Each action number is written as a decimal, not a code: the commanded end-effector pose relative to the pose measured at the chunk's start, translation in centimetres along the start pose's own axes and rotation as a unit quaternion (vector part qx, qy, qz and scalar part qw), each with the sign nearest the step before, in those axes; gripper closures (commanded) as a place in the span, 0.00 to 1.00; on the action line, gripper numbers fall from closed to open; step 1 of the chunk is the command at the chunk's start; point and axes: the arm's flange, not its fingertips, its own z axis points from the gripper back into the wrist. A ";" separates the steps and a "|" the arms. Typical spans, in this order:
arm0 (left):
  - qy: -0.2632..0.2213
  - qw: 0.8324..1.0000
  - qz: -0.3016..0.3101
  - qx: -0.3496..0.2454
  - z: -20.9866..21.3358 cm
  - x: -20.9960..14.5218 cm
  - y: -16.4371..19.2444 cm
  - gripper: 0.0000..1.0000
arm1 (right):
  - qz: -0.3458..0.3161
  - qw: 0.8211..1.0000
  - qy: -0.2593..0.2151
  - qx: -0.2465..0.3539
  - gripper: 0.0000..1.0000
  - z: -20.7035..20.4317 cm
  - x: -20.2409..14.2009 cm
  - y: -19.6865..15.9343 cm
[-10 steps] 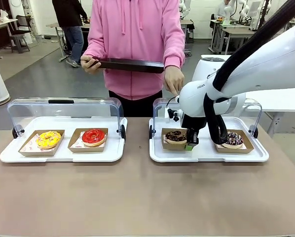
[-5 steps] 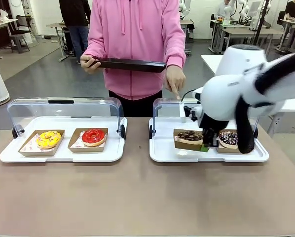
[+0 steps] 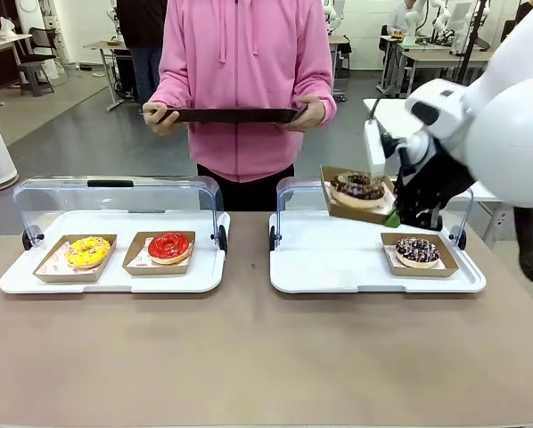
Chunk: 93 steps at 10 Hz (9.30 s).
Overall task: Provide the desired donut to the person.
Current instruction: Pick up and lift the Paper togo box containing the Donut pointed at by the person, then place the picked Paper togo box onto the Handle tray extended by the person, then pick up and lift the Paper togo box containing the Donut pointed at by the person.
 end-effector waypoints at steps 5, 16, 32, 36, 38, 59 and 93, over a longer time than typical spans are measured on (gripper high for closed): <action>-0.003 1.000 -0.003 -0.004 0.0 -0.2 0.1 0.00 | -0.007 1.000 -0.004 0.002 1.00 2.0 0.3 -0.2; -0.003 1.000 -0.003 -0.004 0.0 -0.2 0.1 0.00 | -0.007 1.000 -0.004 0.002 1.00 2.0 0.3 -0.2; -0.003 1.000 -0.003 -0.004 0.0 -0.2 0.1 0.00 | -0.007 1.000 -0.004 0.002 1.00 2.0 0.3 -0.2; -0.003 1.000 -0.003 -0.004 0.0 -0.2 0.1 0.00 | -0.006 0.998 0.059 0.038 0.98 3.8 8.3 -8.5; -0.003 1.000 -0.003 -0.004 0.0 -0.2 0.1 0.00 | -0.023 0.995 0.077 0.057 0.98 2.2 13.0 -13.5; -0.003 1.000 -0.003 -0.004 0.0 -0.2 0.1 0.00 | 0.022 0.993 0.080 0.089 0.00 -11.9 12.9 -20.4; -0.003 1.000 -0.003 -0.004 0.0 -0.2 0.1 0.00 | -0.303 0.918 -0.250 -0.062 0.00 0.9 -19.0 -1.6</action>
